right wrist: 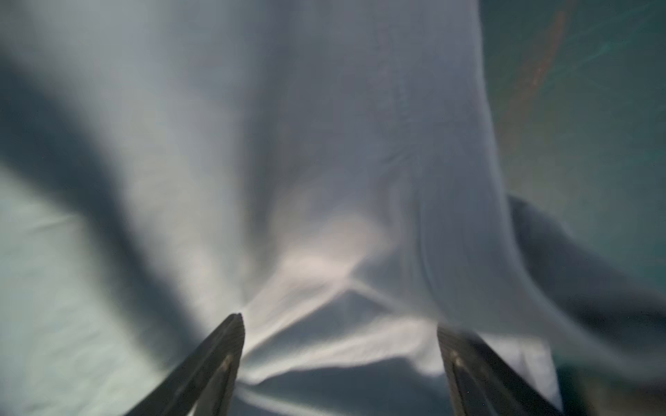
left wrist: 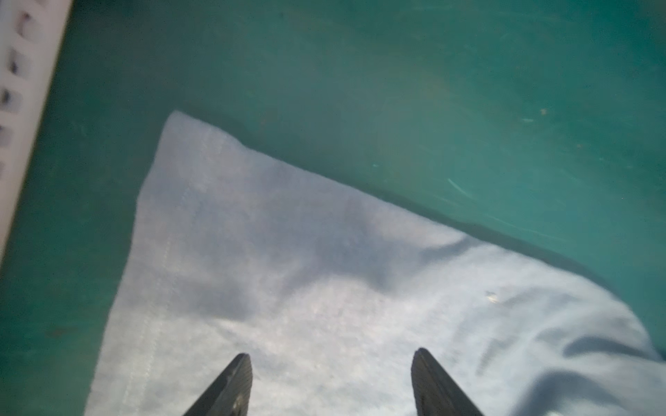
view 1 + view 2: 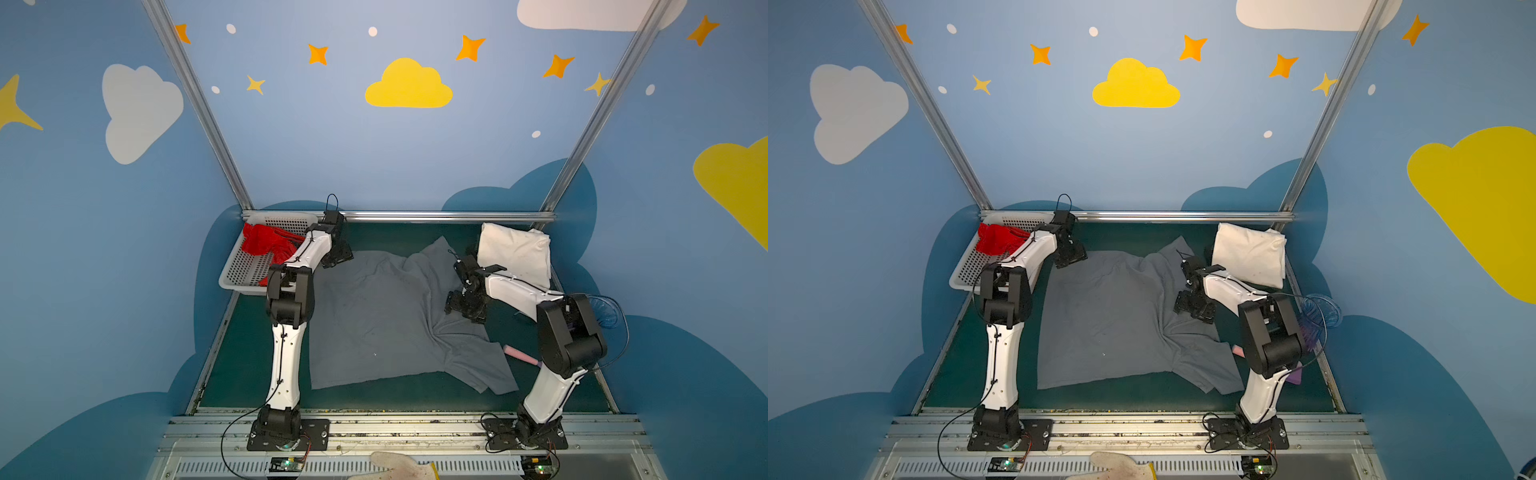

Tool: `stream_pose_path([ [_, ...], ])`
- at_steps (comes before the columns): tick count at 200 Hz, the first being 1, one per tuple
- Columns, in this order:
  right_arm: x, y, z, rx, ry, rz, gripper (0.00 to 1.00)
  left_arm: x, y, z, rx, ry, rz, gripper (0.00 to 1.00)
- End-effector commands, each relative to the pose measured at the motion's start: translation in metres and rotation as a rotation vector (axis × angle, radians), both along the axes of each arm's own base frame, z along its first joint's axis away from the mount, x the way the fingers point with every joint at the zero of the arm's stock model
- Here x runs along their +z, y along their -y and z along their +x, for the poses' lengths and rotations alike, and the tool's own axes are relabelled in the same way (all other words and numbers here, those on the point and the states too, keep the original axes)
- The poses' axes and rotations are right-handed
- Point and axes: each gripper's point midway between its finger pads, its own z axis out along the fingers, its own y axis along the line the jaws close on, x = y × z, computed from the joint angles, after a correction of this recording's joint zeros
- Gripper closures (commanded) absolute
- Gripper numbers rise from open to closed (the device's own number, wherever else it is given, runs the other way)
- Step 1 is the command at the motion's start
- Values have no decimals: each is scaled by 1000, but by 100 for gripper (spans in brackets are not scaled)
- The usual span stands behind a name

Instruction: Fold and stack the t-shirts

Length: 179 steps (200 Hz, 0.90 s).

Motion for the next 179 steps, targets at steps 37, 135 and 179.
stream_pose_path([
  [37, -9, 49, -2, -135, -26, -21, 17, 0, -11, 1, -17, -35, 77, 27],
  [135, 3, 78, -26, -337, 14, 57, 31, -6, -15, 18, -25, -38, 121, 20],
  [179, 27, 91, -40, -380, 83, 19, 36, -3, -21, 25, 8, -10, 153, 17],
])
